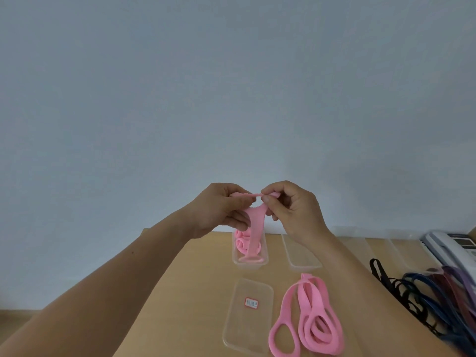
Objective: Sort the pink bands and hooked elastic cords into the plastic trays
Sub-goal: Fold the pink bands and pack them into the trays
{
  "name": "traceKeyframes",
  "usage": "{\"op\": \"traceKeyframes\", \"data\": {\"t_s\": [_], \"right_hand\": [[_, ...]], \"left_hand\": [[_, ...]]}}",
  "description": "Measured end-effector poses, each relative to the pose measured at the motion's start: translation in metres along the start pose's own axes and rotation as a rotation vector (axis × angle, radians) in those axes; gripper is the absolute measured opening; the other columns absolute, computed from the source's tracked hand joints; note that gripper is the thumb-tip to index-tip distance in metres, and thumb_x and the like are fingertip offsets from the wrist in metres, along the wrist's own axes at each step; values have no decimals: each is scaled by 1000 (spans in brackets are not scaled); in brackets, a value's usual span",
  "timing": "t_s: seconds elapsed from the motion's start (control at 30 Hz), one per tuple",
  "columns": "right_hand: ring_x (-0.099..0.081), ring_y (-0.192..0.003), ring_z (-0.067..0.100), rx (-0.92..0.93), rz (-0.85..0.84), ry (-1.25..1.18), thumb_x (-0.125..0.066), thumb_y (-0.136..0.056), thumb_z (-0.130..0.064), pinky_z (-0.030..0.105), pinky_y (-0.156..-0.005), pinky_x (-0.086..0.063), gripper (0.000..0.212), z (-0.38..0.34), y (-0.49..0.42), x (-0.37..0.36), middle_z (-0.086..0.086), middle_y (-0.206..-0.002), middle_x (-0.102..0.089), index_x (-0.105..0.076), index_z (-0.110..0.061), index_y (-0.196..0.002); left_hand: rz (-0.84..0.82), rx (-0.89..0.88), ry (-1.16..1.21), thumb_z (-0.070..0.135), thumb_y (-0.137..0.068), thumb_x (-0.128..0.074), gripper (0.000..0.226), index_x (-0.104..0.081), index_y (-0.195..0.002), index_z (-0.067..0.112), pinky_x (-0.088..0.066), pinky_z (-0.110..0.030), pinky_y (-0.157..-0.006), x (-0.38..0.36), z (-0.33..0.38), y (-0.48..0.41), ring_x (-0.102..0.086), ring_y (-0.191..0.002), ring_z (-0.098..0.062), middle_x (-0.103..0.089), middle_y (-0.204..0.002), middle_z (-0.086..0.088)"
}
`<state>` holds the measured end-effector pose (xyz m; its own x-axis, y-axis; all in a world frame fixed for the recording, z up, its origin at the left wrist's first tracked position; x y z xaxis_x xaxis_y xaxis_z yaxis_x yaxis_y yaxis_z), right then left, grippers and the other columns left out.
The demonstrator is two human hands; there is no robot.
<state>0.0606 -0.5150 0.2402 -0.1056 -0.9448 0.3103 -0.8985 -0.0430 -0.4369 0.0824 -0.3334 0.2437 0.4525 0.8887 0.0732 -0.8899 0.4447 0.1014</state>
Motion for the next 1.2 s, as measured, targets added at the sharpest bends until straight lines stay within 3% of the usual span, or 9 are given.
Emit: {"op": "traceKeyframes", "data": {"t_s": [0.17,0.33,0.47,0.53,0.6,0.77,0.9,1.0,1.2], "right_hand": [[-65,-65,9,32,38,22,-65,-90,-1,20,-61,-50,31,-4,2,-3,-14,-75,-67,-68,-31,-83],[-65,-73,14,32,56,48,-67,-87,2,40,-69,-57,34,-2,5,-3,-16,-77,-66,-70,-32,-81],[-66,-74,18,-8,33,-3,-74,-84,-3,45,-71,-57,25,0,9,-1,-8,-78,-67,-71,-28,-79],[-65,-70,20,-59,-1,-85,-77,-83,-13,41,-68,-57,10,-1,9,-1,-4,-76,-68,-72,-21,-84],[-68,-66,19,-114,-9,-190,-75,-83,-20,31,-63,-57,12,0,7,0,-3,-76,-70,-70,-17,-94],[-66,-60,17,-153,-84,-140,-66,-93,-12,26,-56,-52,6,3,4,-1,5,-76,-73,-71,-13,-95],[-63,-55,14,-71,-34,-95,-66,-92,-13,24,-53,-50,12,1,5,-3,5,-71,-70,-71,-24,-89],[-64,-54,13,-49,-26,-61,-66,-93,-14,23,-52,-49,10,2,7,-6,-1,-69,-68,-72,-22,-92],[-64,-58,9,63,57,139,-68,-92,-14,22,-56,-52,13,-1,7,-6,-10,-71,-68,-74,-26,-95]], "left_hand": [[25,-2,155,4,-93,-57,21,-68,-110,5,-58,-36,-66,-5,2,-2,-65,-67,-29,-68,-89,-21],[9,45,230,19,-93,-60,27,-69,-106,-2,-58,-37,-68,-9,1,-2,-66,-72,-34,-69,-87,-19],[-17,-9,149,12,-90,-67,17,-73,-100,0,-60,-44,-83,-6,-4,-1,-69,-79,-29,-73,-92,-18],[10,-62,130,9,-91,-67,13,-73,-100,1,-60,-45,-83,-5,-3,0,-72,-82,-28,-74,-93,-19],[67,-141,59,9,-91,-66,11,-71,-100,3,-61,-39,-75,-4,-1,1,-72,-79,-28,-75,-90,-18],[160,-277,-93,12,-94,-64,8,-69,-100,10,-60,-33,-67,-4,2,1,-71,-73,-25,-72,-87,-18],[68,-125,76,20,-95,-63,23,-60,-113,5,-58,-34,-72,-6,-4,2,-71,-81,-26,-73,-96,-19],[-28,-115,-19,19,-95,-64,26,-64,-108,-3,-58,-34,-79,-8,-5,2,-70,-89,-25,-73,-100,-16],[42,-64,-13,12,-94,-62,17,-67,-96,-4,-60,-35,-71,-6,-3,3,-70,-75,-26,-73,-83,-14]]}}
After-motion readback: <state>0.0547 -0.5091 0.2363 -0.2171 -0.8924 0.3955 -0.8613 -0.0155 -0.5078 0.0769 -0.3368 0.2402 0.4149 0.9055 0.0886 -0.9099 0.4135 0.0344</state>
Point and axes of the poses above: each hand's wrist, its own y-axis away from the middle knuckle, its own x-axis out of the back of the hand, z = x × y, the point moved 3 cm from there along -y, towards the middle knuckle
